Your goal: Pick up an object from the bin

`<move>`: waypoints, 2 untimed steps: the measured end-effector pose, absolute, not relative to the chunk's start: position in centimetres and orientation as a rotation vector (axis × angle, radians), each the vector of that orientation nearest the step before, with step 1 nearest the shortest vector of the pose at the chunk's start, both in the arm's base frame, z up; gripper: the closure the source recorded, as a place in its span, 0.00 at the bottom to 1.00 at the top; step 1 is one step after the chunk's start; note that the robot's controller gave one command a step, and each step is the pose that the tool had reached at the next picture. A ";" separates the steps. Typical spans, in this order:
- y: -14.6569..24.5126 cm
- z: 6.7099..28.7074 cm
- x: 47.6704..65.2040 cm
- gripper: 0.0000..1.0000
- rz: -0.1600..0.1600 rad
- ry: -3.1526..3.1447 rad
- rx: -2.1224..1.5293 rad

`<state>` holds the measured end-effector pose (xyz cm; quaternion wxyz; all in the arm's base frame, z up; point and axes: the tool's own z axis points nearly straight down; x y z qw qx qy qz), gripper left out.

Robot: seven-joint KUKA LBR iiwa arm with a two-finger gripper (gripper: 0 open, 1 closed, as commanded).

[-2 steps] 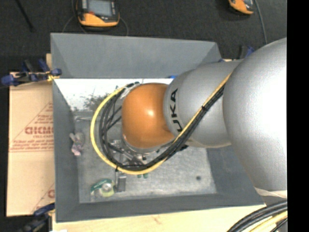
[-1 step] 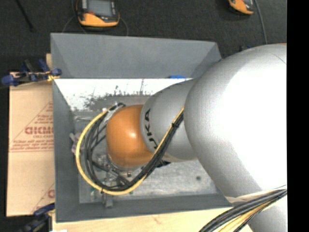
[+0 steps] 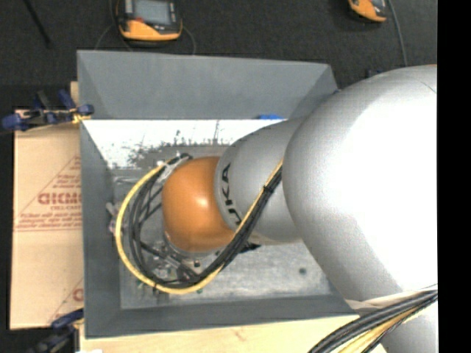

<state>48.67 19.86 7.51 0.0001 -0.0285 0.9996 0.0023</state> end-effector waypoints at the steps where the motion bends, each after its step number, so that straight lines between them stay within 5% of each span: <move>1: 19.2 11.8 49.9 1.00 0.005 3.135 -0.042; 2: 19.2 11.6 49.7 0.00 0.003 3.140 -0.035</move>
Offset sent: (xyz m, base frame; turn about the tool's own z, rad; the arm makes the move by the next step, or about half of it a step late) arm 0.0099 -0.0070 0.0402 0.0307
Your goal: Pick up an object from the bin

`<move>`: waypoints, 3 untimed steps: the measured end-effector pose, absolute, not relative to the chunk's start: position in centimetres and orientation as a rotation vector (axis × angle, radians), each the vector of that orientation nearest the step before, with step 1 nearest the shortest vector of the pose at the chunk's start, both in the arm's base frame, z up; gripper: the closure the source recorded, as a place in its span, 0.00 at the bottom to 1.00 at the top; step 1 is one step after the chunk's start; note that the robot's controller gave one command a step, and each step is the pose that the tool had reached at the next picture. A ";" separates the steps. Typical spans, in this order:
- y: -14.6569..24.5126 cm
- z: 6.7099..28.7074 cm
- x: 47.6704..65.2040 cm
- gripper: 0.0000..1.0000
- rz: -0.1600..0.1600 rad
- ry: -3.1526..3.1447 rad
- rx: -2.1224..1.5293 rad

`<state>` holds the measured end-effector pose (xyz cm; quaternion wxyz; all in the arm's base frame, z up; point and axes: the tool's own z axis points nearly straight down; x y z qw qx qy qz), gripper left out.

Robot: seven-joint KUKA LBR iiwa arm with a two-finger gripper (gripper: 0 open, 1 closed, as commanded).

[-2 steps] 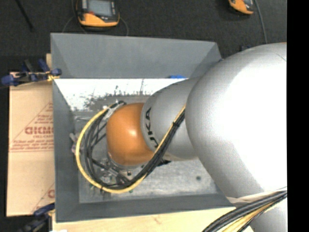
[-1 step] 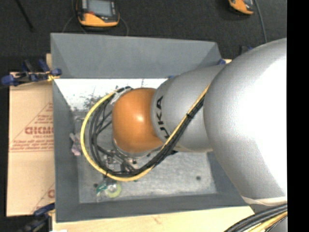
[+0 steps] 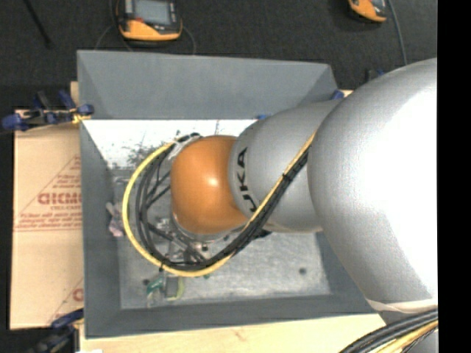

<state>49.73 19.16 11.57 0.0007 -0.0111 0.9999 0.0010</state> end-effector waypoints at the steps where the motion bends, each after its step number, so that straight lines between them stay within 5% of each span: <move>1: 19.1 6.8 50.1 0.00 0.000 3.144 -0.052; 2: 19.2 7.2 50.3 1.00 0.006 3.138 -0.046; 3: 20.6 18.7 51.9 1.00 0.008 3.130 -0.048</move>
Offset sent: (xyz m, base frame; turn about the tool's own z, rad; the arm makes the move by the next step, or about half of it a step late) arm 0.0039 -0.0004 -0.0457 -0.0127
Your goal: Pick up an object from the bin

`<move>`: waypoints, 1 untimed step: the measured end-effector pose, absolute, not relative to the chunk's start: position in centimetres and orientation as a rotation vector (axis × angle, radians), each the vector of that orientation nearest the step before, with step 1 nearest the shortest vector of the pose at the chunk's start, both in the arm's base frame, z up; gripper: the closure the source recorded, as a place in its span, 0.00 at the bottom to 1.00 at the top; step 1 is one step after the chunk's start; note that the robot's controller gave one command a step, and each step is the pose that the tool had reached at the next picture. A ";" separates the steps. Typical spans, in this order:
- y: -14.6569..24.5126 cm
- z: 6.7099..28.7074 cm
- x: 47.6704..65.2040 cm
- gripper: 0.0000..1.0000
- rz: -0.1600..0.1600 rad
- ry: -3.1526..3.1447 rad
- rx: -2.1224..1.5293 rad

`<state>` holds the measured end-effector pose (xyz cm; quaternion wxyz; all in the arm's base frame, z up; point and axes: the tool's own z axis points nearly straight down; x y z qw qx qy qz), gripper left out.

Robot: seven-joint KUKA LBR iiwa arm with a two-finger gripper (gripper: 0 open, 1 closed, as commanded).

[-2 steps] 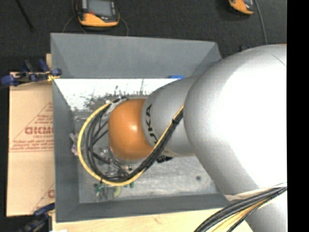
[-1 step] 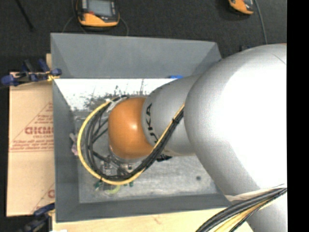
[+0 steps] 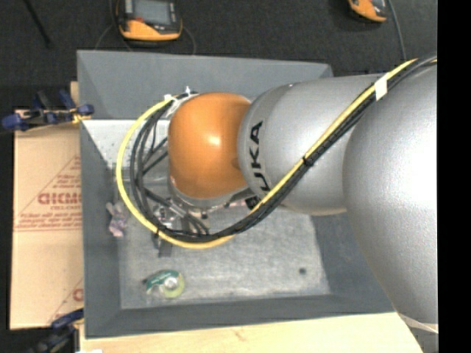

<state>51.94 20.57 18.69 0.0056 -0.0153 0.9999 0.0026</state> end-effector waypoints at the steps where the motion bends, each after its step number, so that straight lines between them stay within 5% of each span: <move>1: 20.5 18.2 51.7 0.00 0.003 3.139 -0.047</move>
Offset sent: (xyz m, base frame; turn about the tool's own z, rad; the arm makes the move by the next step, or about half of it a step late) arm 0.0000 0.0000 0.0000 0.0000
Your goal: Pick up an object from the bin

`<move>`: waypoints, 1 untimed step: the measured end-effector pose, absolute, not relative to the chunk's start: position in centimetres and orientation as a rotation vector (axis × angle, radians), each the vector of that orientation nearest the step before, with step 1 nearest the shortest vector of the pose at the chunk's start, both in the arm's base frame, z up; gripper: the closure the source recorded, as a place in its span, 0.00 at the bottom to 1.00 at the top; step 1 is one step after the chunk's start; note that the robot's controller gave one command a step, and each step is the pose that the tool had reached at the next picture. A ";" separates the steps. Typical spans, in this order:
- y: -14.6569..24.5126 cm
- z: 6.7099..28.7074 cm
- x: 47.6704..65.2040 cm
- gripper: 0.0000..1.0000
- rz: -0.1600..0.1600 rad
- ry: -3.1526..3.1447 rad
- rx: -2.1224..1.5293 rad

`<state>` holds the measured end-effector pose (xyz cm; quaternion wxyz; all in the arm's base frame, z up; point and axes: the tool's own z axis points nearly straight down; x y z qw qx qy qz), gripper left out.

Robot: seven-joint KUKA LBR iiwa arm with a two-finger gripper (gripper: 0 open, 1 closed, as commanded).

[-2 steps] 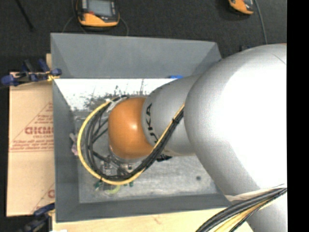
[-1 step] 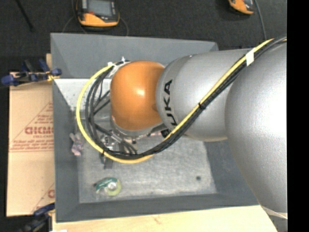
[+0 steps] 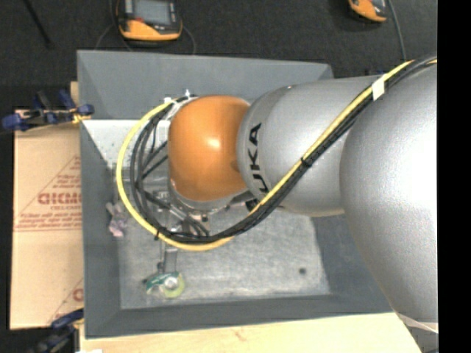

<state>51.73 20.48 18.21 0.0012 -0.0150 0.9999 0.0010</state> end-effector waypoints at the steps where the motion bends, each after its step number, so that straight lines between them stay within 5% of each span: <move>1: 17.5 6.8 49.3 0.00 -0.003 3.129 -0.318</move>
Offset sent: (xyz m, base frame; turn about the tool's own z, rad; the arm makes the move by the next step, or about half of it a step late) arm -0.0237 -0.0274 -0.1121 -0.1748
